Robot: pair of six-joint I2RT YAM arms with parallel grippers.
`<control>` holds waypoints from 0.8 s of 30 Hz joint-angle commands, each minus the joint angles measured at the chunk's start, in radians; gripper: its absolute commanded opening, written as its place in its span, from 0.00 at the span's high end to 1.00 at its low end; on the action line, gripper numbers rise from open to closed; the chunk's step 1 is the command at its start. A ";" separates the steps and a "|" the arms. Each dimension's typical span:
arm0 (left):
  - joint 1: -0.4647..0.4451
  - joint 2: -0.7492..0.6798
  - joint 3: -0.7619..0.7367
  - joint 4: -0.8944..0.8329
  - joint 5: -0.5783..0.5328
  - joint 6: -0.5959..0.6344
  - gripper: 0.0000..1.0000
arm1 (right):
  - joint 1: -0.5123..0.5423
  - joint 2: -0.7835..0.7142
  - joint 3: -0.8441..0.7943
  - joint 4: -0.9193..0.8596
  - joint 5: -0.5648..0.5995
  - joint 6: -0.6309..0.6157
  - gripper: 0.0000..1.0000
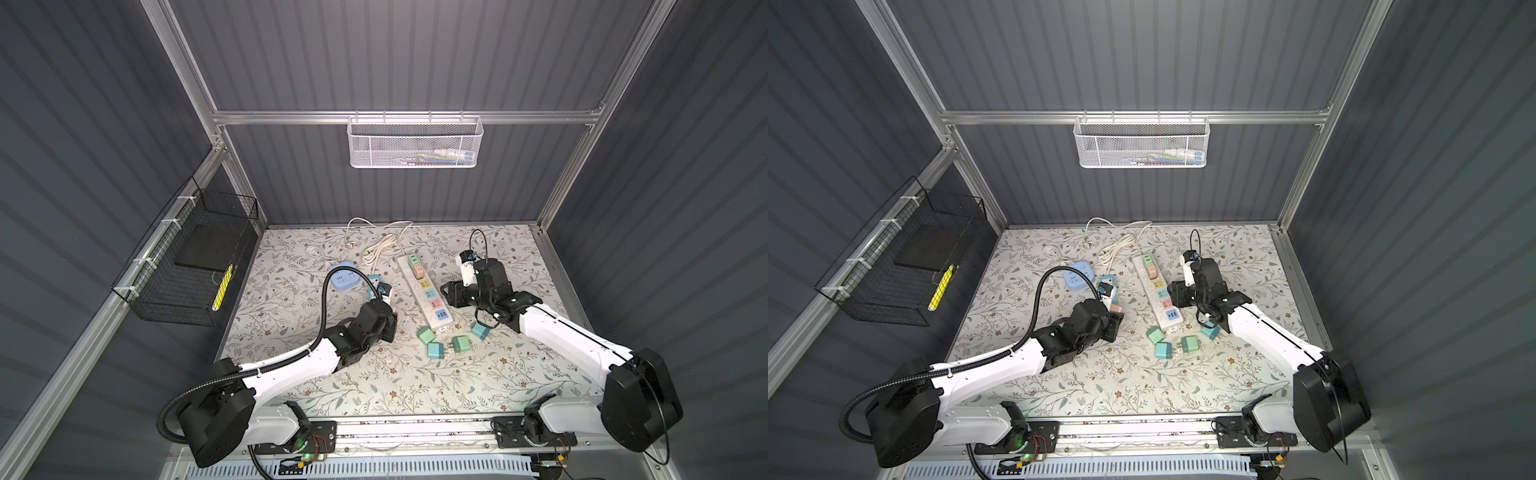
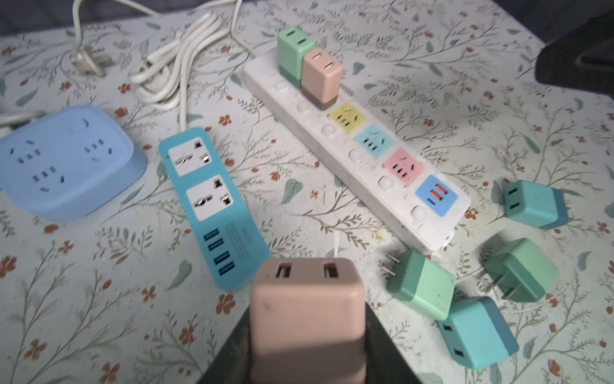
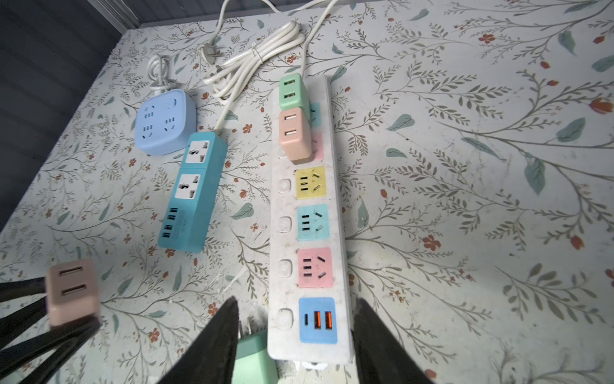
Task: Insert the plug
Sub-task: 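Lift the pink plug with the left gripper while the right gripper approaches it, then grasp the pink plug with the right gripper while the left gripper releases and withdraws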
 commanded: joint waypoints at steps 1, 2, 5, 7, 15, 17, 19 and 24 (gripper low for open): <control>-0.012 0.034 -0.018 0.297 0.023 0.155 0.78 | 0.013 -0.046 0.046 -0.086 -0.064 0.024 0.44; -0.016 0.048 -0.011 0.322 0.040 0.184 0.78 | 0.018 -0.057 0.057 -0.104 -0.080 0.022 0.44; -0.024 0.079 0.008 0.384 0.086 0.236 0.77 | 0.036 -0.076 0.080 -0.148 -0.115 0.016 0.44; -0.027 0.095 0.013 0.419 0.119 0.259 0.77 | 0.048 -0.087 0.093 -0.159 -0.149 0.016 0.44; -0.029 0.157 0.043 0.486 0.179 0.292 0.77 | 0.101 -0.019 0.146 -0.120 -0.205 0.036 0.44; -0.029 0.156 0.043 0.488 0.189 0.308 0.76 | 0.117 0.005 0.160 -0.115 -0.257 0.030 0.44; -0.030 0.152 0.042 0.493 0.195 0.324 0.76 | 0.125 0.025 0.166 -0.110 -0.275 0.030 0.44; -0.029 0.130 0.033 0.506 0.221 0.320 0.76 | 0.132 0.063 0.169 -0.090 -0.302 0.034 0.45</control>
